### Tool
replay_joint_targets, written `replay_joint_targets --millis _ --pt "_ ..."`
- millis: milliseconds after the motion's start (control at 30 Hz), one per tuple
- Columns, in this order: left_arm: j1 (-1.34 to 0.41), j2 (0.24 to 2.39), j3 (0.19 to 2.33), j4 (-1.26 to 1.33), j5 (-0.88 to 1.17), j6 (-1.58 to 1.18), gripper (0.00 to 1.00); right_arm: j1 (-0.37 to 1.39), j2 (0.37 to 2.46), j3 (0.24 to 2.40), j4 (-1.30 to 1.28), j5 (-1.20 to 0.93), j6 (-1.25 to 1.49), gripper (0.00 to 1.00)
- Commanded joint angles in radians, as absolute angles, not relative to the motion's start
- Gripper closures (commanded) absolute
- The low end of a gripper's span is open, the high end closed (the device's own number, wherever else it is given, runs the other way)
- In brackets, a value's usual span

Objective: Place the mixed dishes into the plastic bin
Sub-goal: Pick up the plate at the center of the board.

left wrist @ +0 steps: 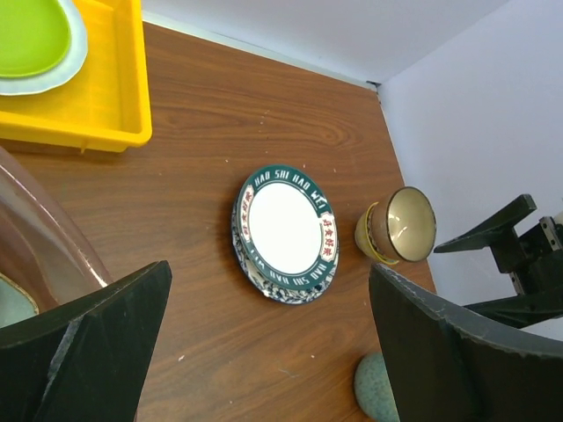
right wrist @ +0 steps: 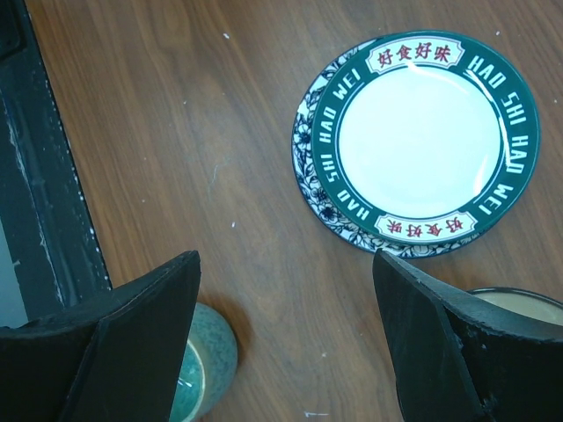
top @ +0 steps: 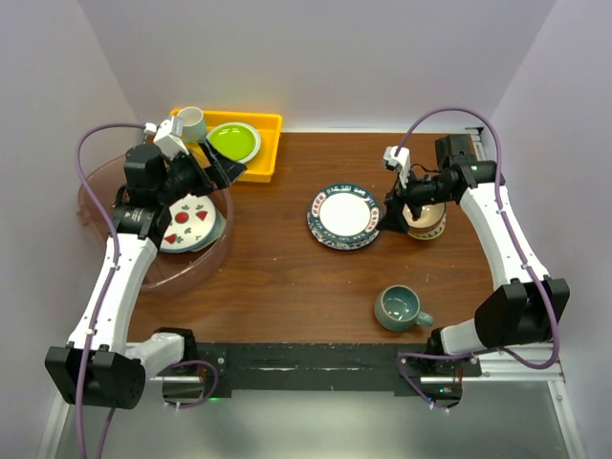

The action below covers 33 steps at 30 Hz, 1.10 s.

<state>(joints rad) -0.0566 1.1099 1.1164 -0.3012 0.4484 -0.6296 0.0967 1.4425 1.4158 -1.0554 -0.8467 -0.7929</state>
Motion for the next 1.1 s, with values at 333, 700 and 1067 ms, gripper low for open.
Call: replay_joint_targets --millis 333,700,1067 --pt "-0.097 1.025 1.16 -0.353 0.25 -0.385 0.0 0.092 1.416 1.448 -1.172 -0.667 -0.951 0.16" --pt "-0.095 0.946 1.074 -0.271 0.23 -0.341 0.0 0.315 1.545 1.44 -0.988 -0.499 -0.861 0.17" --pt "-0.095 0.946 1.065 -0.322 0.201 -0.365 0.0 0.594 1.68 1.304 -0.529 -0.115 -0.701 0.26"
